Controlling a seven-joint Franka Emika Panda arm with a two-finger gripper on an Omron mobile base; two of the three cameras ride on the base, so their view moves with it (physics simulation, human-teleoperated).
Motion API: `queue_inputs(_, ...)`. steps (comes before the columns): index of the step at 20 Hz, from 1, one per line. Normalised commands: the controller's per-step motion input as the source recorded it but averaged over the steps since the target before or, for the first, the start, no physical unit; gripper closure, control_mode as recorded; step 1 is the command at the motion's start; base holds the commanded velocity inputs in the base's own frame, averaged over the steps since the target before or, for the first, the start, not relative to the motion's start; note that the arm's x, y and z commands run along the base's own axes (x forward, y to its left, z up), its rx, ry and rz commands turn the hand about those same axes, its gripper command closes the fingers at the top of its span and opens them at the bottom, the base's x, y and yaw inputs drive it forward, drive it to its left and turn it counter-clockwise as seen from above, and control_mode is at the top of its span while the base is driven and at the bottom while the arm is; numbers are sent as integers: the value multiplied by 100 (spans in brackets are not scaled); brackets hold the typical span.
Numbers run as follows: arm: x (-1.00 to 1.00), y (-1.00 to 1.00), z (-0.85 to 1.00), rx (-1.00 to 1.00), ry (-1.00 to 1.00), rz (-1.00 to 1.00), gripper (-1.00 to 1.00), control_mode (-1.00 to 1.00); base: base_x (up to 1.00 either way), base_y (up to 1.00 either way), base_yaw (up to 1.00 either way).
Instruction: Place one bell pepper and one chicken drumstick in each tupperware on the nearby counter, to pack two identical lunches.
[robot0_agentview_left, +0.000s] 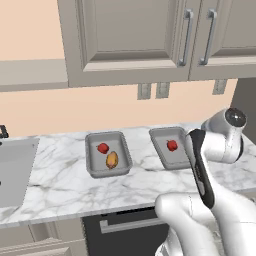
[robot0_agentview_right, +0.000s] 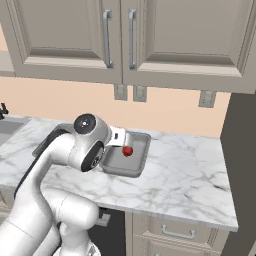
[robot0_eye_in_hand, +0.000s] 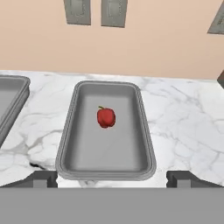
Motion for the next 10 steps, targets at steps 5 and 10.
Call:
queue_inputs(5,-95,29,64,-4,0,1,-100,-100,0,0,0)
queue_inputs(10,-85,42,53,-7,-8,6,-100,-100,0,0,0)
